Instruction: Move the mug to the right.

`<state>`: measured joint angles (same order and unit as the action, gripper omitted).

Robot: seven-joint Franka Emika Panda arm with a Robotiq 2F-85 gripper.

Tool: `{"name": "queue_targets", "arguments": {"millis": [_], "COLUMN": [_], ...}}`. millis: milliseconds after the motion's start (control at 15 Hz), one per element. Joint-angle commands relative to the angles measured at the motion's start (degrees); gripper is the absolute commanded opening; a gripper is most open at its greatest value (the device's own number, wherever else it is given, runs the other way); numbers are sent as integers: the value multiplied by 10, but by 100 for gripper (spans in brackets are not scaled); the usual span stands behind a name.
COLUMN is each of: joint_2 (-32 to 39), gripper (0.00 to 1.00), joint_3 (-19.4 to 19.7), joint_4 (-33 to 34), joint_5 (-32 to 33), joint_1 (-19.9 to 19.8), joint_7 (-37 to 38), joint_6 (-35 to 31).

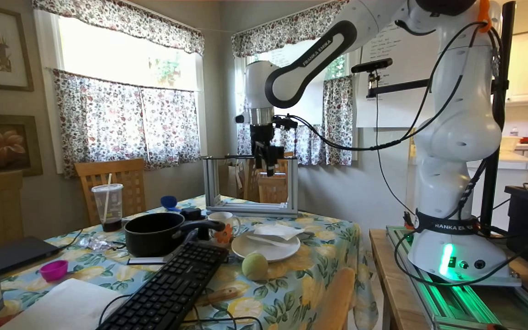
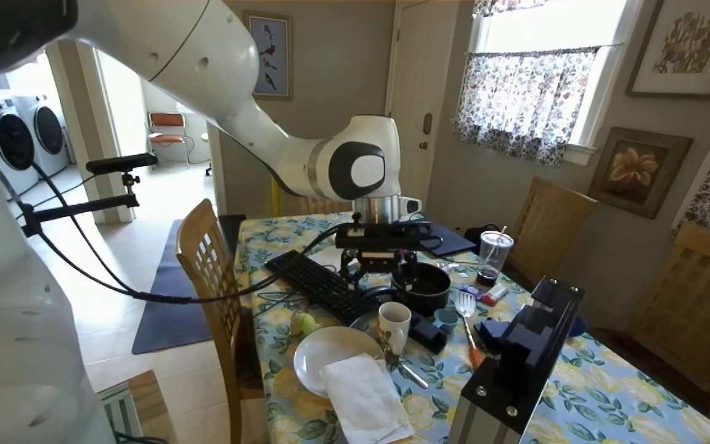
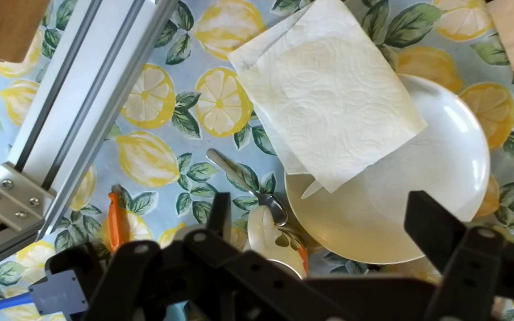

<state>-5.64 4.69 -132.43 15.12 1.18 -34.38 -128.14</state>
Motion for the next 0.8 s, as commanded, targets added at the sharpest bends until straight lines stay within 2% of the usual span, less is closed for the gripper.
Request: {"name": "queue_targets", "arguments": {"millis": [0, 67, 267, 400, 600, 733], "joint_2": [20, 29, 61, 95, 153, 180], "gripper": [100, 100, 100, 100, 100, 100], "joint_3": [3, 6, 12, 6, -20, -59], "joint_4": [0, 3, -9, -11, 1, 14], "joint_5": [-31, -49, -105, -86, -182, -260], "joint_1": [-14, -16, -25, -32, -45, -65], "joint_7": [-13, -6, -52, -56, -163, -243], "joint_6": [-44, -50, -152, -237, -288, -265]}}
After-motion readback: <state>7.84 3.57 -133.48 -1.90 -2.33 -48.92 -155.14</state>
